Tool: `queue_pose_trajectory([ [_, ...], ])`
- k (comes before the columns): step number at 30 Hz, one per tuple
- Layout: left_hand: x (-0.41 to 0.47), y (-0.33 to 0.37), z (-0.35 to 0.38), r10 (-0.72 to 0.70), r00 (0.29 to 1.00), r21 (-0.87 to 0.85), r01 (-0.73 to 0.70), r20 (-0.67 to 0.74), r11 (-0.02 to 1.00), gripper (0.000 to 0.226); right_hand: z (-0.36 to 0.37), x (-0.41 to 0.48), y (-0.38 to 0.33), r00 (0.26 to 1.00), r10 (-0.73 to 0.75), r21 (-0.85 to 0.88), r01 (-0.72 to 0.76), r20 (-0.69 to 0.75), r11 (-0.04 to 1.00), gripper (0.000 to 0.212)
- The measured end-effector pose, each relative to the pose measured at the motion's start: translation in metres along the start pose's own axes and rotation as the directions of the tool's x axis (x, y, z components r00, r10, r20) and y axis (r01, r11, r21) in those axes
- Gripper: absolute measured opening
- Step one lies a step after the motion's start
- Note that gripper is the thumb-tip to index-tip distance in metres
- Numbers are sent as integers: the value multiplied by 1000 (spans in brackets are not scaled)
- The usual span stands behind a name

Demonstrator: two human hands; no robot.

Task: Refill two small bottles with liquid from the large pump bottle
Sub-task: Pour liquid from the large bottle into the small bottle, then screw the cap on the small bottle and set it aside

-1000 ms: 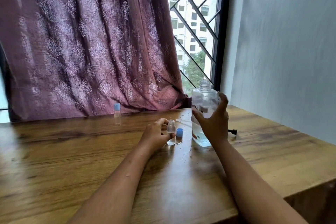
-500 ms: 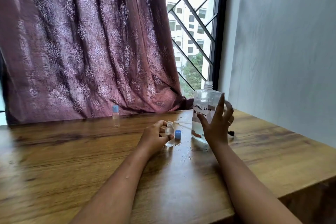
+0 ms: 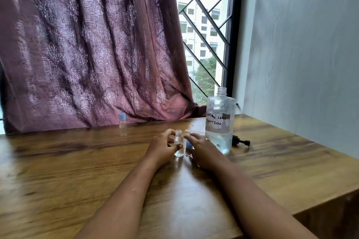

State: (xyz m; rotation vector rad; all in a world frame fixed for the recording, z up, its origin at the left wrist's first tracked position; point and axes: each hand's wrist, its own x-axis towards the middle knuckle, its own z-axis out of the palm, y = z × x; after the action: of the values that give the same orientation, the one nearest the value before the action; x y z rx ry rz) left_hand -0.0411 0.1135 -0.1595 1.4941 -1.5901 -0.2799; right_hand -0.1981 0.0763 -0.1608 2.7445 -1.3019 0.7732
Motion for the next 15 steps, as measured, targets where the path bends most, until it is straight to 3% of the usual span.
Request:
queue_pose_trajectory([
  [3,0,0,1,10,1000,8,-10,8,1000,35,3,-1,0,998,-23,-30,25,57,999,42],
  [7,1,0,1,14,1000,1,-14,16,1000,37,2,-1,1,1000,-5,2,5,-13,1000,36],
  [11,1,0,2,12,1000,-2,-12,19,1000,37,2,4,2,985,43,120,-23,-168,993,33],
  [15,0,2,1,17,1000,-17,-16,14,1000,37,-8,11,-4,905,145,412,35,-399,911,29],
])
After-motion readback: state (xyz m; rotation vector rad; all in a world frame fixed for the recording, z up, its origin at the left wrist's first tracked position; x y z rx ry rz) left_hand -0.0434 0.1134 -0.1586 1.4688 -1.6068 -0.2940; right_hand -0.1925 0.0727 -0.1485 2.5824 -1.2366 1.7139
